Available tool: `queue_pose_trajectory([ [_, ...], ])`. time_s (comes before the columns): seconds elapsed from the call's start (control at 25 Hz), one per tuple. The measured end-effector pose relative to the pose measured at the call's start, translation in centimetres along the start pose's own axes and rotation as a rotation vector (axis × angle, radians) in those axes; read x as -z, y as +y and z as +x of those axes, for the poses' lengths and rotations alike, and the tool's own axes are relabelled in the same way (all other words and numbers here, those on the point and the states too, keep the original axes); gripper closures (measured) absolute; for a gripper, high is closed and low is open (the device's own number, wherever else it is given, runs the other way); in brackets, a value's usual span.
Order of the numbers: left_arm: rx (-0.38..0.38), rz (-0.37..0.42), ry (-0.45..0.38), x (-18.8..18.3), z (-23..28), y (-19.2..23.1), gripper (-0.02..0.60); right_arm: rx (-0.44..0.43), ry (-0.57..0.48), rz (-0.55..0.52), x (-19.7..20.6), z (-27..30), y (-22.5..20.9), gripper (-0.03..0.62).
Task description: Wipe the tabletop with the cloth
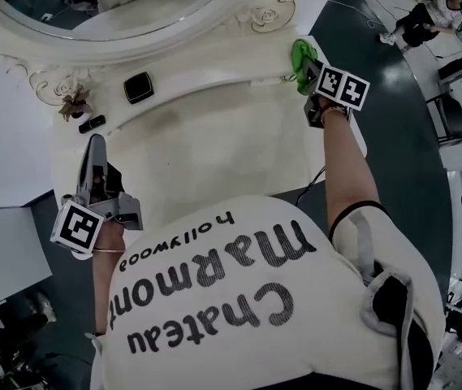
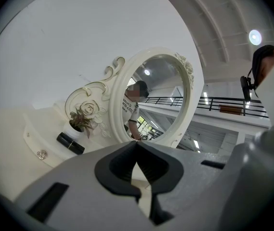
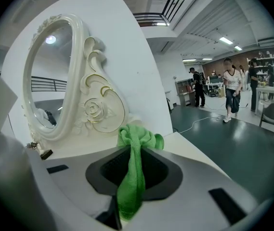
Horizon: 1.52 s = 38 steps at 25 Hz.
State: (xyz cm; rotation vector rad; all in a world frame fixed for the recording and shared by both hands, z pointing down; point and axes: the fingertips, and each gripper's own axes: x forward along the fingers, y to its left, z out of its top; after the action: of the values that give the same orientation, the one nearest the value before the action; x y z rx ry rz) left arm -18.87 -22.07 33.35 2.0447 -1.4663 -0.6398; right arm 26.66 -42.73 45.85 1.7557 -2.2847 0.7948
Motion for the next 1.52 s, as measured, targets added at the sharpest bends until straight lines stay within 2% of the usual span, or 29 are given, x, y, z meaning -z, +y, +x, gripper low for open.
queue_pose_trajectory([
  [0.2,-0.009,-0.012,0.013,0.8,-0.5,0.2,0.574,0.027,-0.005,0.011,-0.4,0.3,-0.5,0.514],
  [0.32,-0.008,-0.017,0.021,1.2,-0.9,0.2,0.573,0.035,-0.012,0.056,-0.5,0.4,-0.8,0.513],
  [0.48,-0.031,-0.012,0.006,1.2,-1.8,0.6,0.573,0.021,-0.053,0.167,-0.7,-0.2,-0.5,0.51],
  [0.6,-0.041,-0.003,-0.009,0.9,-2.6,0.7,0.572,-0.01,-0.094,0.171,0.0,-1.6,0.9,0.511],
  [0.84,-0.069,0.086,0.02,1.1,-3.4,0.6,0.574,-0.124,-0.078,0.203,2.5,-3.4,6.8,0.511],
  [1.0,-0.122,0.158,0.04,1.6,-4.3,0.3,0.573,-0.245,-0.088,0.276,4.5,-4.7,12.9,0.511],
  [1.12,-0.111,0.16,0.032,1.7,-5.2,-0.2,0.572,-0.331,-0.069,0.313,5.9,-6.3,17.6,0.511],
  [1.28,-0.112,0.19,0.031,1.7,-6.7,-1.2,0.572,-0.413,-0.046,0.281,6.7,-9.1,22.8,0.511],
  [1.52,-0.129,0.219,0.031,2.2,-10.2,-2.5,0.572,-0.487,-0.073,0.192,6.1,-13.4,28.4,0.511],
])
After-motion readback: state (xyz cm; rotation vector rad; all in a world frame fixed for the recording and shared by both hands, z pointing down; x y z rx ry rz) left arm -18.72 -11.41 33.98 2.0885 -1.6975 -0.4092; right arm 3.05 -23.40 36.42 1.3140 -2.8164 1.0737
